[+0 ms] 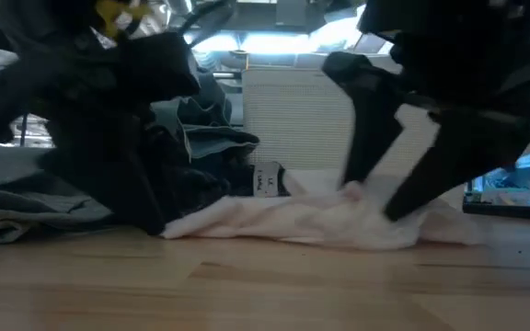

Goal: Sort clothes
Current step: Put the white underwear into the white laundry bin

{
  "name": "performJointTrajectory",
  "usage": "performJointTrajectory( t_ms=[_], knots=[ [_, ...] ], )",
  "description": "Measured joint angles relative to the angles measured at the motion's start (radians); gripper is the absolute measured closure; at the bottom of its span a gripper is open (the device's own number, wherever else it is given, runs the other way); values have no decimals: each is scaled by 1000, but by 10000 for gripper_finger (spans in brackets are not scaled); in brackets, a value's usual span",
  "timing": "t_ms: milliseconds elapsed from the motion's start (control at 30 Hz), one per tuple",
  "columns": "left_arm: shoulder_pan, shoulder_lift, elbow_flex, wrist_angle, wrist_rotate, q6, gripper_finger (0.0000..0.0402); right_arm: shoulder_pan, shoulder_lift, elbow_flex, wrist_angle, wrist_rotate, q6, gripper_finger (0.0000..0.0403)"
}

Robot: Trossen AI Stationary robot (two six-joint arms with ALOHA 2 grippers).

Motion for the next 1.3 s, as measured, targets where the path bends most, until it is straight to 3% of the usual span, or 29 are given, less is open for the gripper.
performJointTrajectory(
  t_ms=[133, 433, 533, 700, 900, 1133, 1300],
  knots=[
    [26, -2, -12, -13, -16, -20, 221, 0, -2, 76, -302, 27, 67, 205],
    [22, -35, -16, -26, -10, -11, 221, 22, -8, 288, -683, 90, 104, 205],
    [14, -50, -16, -10, -9, -9, 221, 43, -12, 325, -616, 208, 83, 205],
    [14, -51, -16, 62, -13, 25, 221, 29, -3, 299, -308, 386, 4, 205],
    [21, -50, -15, 141, -40, 107, 221, -59, 68, 226, -106, 276, -8, 205],
    [71, 10, -15, 113, -75, 119, 221, -130, 112, 183, -174, 133, 33, 205],
    [91, 49, -9, 63, -79, 65, 221, -97, 99, 209, -354, 10, 120, 205]
  ],
)
